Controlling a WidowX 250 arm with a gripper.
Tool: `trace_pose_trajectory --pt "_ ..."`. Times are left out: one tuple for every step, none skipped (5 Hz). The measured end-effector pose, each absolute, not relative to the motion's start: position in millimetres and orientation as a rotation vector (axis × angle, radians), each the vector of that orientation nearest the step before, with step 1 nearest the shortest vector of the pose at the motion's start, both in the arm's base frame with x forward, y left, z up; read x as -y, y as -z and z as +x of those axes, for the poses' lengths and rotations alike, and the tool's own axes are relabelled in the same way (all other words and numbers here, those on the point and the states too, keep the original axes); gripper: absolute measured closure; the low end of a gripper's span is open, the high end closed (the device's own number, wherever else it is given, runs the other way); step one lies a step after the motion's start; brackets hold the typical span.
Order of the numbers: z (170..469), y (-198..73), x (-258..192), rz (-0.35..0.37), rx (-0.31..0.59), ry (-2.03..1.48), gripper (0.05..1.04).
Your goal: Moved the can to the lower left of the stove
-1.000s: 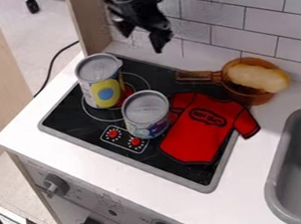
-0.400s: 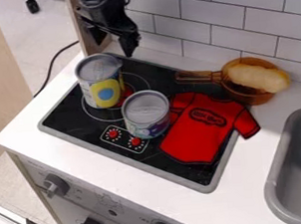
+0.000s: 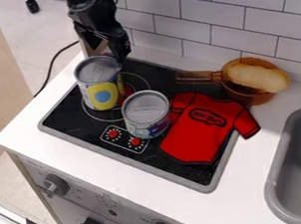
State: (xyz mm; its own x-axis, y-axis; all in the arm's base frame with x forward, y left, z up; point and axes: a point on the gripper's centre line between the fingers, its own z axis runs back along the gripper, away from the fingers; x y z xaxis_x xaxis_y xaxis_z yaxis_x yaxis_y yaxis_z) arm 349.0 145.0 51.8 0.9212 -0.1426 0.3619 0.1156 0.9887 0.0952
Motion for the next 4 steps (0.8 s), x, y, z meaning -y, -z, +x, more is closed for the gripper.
trace_pose_trajectory --pt "342.5 -47.6 -154.9 0.093 0.377 0.132 0.083" --pt "333.4 -41.7 -159.7 0.082 0.369 0.142 0.083" --pt "321.5 -40.3 -163.9 0.066 0.371 0.165 0.083" --pt "309.7 -39.4 -162.9 0.052 0.361 0.216 0.083"
